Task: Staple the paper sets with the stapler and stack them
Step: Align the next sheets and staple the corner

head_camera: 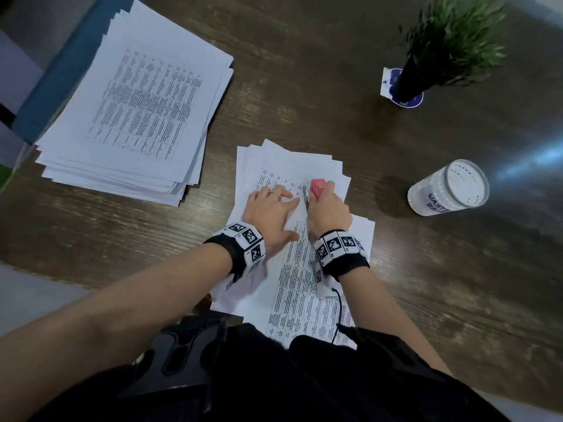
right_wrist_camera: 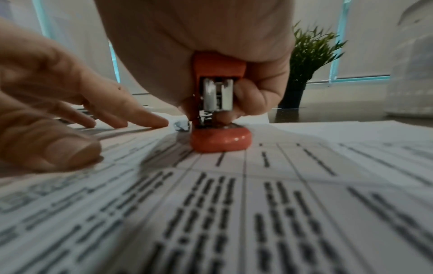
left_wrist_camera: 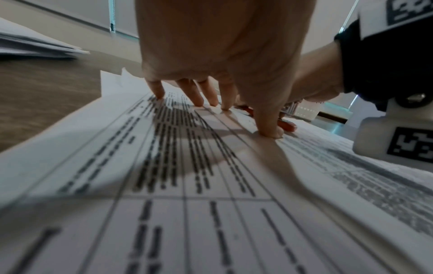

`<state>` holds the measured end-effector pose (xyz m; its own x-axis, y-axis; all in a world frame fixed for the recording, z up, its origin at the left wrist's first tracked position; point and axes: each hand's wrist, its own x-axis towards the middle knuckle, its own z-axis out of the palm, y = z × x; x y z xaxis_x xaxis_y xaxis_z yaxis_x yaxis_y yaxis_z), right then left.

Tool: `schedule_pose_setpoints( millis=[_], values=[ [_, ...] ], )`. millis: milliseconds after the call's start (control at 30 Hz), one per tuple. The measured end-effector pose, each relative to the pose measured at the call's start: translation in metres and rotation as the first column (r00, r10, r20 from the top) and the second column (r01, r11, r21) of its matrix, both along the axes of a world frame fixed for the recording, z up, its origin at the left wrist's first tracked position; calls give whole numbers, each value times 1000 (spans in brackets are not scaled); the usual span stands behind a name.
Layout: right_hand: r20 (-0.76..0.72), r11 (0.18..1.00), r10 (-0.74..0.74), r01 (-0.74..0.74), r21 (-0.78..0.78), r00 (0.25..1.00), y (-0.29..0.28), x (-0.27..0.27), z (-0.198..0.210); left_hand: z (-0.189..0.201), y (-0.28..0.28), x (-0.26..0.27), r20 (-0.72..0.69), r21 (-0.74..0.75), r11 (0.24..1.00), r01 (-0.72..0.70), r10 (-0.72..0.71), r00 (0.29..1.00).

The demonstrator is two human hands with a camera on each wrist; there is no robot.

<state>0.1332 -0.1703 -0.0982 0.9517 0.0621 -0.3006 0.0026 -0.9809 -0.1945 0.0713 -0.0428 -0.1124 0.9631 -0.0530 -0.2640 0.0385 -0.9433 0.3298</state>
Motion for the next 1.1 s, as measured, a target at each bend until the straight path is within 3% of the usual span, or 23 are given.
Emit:
schedule_pose_setpoints(
  millis=[167, 233, 433, 633, 933, 1100],
  values=[
    [10, 972, -153, 148, 181, 988, -20, -10, 7, -2, 14, 5, -22, -256, 933, -254, 257, 966],
    [6, 969, -152, 148, 196, 988, -28, -21, 9, -3, 16, 7, -20, -278, 923, -266, 272, 962],
    [3, 994, -5, 4, 113, 1000, -31, -48, 0, 0, 11, 11, -6, -87, 994, -63, 62, 998],
    [28, 998, 60, -60, -17, 998, -24, -49, -1, 7, 7, 6, -24, 134, 986, 104, -102, 995],
    [-11, 995, -42, 41, -90, 999, -4, -46, -3, 10, 5, 6, -41, 222, 965, 142, -136, 990],
    [19, 984, 111, -107, -142, 994, -13, -39, -4, 11, 2, 5, -53, 230, 965, 126, -117, 992]
  ],
)
